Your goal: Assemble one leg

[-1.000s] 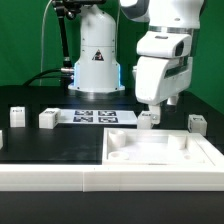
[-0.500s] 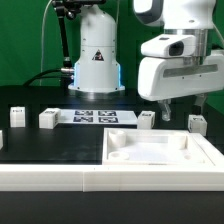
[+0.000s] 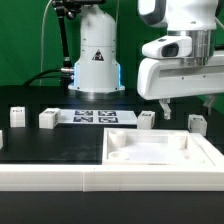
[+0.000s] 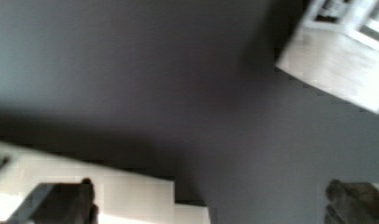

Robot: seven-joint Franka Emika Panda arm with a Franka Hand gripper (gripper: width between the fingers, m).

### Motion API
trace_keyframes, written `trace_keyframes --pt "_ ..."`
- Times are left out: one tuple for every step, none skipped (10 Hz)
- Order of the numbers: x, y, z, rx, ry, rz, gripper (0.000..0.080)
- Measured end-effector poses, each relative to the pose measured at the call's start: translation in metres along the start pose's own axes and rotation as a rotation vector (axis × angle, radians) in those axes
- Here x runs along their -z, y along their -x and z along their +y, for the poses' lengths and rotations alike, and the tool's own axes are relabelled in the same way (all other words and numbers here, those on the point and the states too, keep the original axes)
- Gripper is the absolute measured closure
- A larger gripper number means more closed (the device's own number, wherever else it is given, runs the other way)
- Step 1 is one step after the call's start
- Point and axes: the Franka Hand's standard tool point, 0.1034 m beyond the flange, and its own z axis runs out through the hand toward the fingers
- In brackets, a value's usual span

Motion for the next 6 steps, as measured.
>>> trace_keyframes --pt "-0.004 0.007 -0.011 -0.078 -0.005 0.0 0.0151" --pt "-0.009 0.012 -0.022 -0.098 -0.009 -0.001 0.0151" --pt "-0.009 0.012 -0.023 -0.098 -0.011 -0.002 0.0151" --pt "-0.01 0.013 -0.023 -0.095 -0.01 -0.004 0.0151" --pt "-0.01 0.014 -0.021 -0.087 -0.004 -0.025 0.0151" --pt "-0.01 0.013 -0.022 -0.094 -0.004 -0.03 0.0151"
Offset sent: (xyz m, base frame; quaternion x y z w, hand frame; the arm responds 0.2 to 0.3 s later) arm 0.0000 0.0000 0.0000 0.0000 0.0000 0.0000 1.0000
